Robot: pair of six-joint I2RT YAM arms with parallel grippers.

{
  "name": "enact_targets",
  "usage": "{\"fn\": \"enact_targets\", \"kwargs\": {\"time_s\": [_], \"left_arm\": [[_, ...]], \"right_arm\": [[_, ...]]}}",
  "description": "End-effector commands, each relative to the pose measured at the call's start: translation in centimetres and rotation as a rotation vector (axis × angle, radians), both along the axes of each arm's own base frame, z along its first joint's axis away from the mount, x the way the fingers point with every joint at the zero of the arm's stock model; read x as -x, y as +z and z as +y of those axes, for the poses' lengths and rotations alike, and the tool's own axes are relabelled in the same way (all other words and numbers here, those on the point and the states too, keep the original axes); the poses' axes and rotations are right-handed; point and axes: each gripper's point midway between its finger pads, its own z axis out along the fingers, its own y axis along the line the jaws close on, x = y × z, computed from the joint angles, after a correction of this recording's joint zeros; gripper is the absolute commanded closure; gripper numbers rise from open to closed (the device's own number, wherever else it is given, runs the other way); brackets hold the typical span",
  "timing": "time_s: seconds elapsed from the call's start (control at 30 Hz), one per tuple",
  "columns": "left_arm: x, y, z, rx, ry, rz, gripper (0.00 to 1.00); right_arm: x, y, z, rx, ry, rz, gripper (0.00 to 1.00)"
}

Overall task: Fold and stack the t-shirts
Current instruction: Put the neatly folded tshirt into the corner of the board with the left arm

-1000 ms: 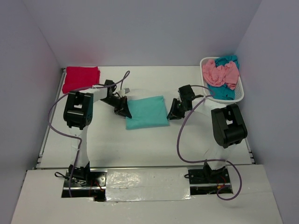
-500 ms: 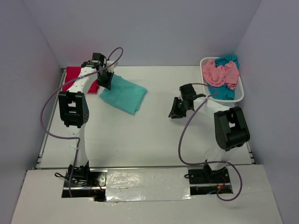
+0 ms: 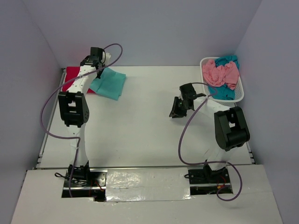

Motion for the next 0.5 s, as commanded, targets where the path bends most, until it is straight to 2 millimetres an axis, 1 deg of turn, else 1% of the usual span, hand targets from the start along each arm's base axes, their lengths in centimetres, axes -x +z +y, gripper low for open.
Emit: {"fn": "enact_targets", "kwargs": {"time_s": [0.0, 0.07, 0.13, 0.17, 0.23, 0.27, 0.3, 0.33, 0.37, 0.4, 0.43, 0.47], "left_arm": [[-2.2, 5.5, 3.7, -0.084, 0.082, -0.18, 1.0], [-2.4, 6.7, 4.8, -0.067, 0.105, -0.217, 1.0], [-2.6, 7.9, 4.2, -0.022, 0.08, -0.244, 1.0], [-2.7, 8.6, 5.6, 0.036, 0.097, -0.27, 1.0], [-2.5, 9.3, 6.2, 0.088, 0.099, -0.28, 1.0], [-2.6, 10.1, 7.2, 0.105, 0.108, -0.302, 1.0], [-2.8, 10.1, 6.9, 0.134, 0.081, -0.303, 1.0], [-2.8, 10.3, 7.3, 0.142, 0.075, -0.305, 1.0], [-2.8, 10.4, 8.2, 0.154, 0.091, -0.316, 1.0], [-2.8, 10.4, 8.6, 0.165, 0.095, -0.32, 1.0], [-3.0, 10.3, 8.4, 0.202, 0.074, -0.32, 1.0], [-3.0, 10.0, 9.5, 0.227, 0.095, -0.323, 1.0]], "right_arm": [[0.6, -1.0, -0.5, 0.032, 0.001, 0.014, 0.7], [1.0, -1.6, -0.5, 0.032, 0.0, 0.02, 0.7], [1.1, -1.9, -0.5, 0.029, -0.004, 0.025, 0.7], [1.2, -2.1, -0.5, 0.029, -0.007, 0.029, 0.7], [1.5, -2.3, -0.4, 0.02, -0.007, 0.041, 0.7], [1.5, -2.4, -0.3, 0.017, -0.005, 0.046, 0.7], [1.5, -2.3, -0.3, 0.019, -0.002, 0.047, 0.7], [1.5, -2.4, -0.5, 0.027, -0.003, 0.045, 0.7], [1.5, -2.2, -0.5, 0.03, -0.003, 0.041, 0.7], [1.5, -2.2, -0.6, 0.033, -0.005, 0.041, 0.7], [1.4, -2.2, -0.7, 0.039, -0.005, 0.04, 0.7], [1.4, -2.1, -0.6, 0.04, -0.003, 0.046, 0.7]]}}
